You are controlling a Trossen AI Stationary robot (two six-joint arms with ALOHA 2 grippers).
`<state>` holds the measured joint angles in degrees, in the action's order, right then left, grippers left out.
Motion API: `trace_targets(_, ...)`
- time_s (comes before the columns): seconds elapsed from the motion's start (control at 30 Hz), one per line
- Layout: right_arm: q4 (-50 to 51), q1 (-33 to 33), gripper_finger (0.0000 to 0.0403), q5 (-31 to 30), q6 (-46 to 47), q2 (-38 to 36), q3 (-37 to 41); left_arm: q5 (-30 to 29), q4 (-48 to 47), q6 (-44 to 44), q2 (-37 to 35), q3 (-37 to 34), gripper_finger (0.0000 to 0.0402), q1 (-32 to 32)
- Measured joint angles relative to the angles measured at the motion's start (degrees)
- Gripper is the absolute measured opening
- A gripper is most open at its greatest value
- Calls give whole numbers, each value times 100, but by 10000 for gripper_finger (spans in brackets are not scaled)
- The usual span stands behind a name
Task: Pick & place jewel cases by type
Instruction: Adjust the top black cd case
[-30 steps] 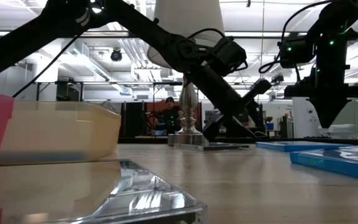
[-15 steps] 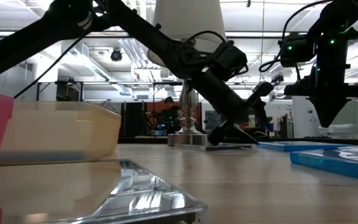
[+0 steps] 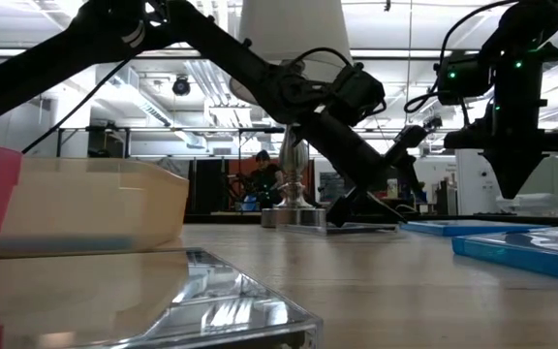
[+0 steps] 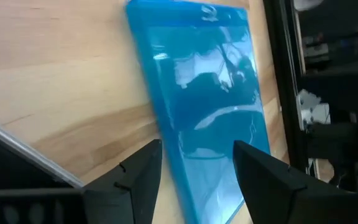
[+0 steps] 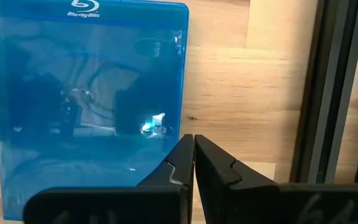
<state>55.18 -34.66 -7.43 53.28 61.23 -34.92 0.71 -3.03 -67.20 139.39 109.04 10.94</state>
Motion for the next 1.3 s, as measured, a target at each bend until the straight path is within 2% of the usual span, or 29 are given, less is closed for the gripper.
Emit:
trace_targets(0.3,-15,1,8,-1,4,2,-2,219,-801,270,-2,43,179,7)
trace_targets(0.7,-32,1,8,-1,-40,2,-4,1079,-1252,720,-51,43,179,-13)
trace_targets(1.3,-80,1,8,-1,-195,-2,-4,1222,-1358,775,-42,626,179,-26)
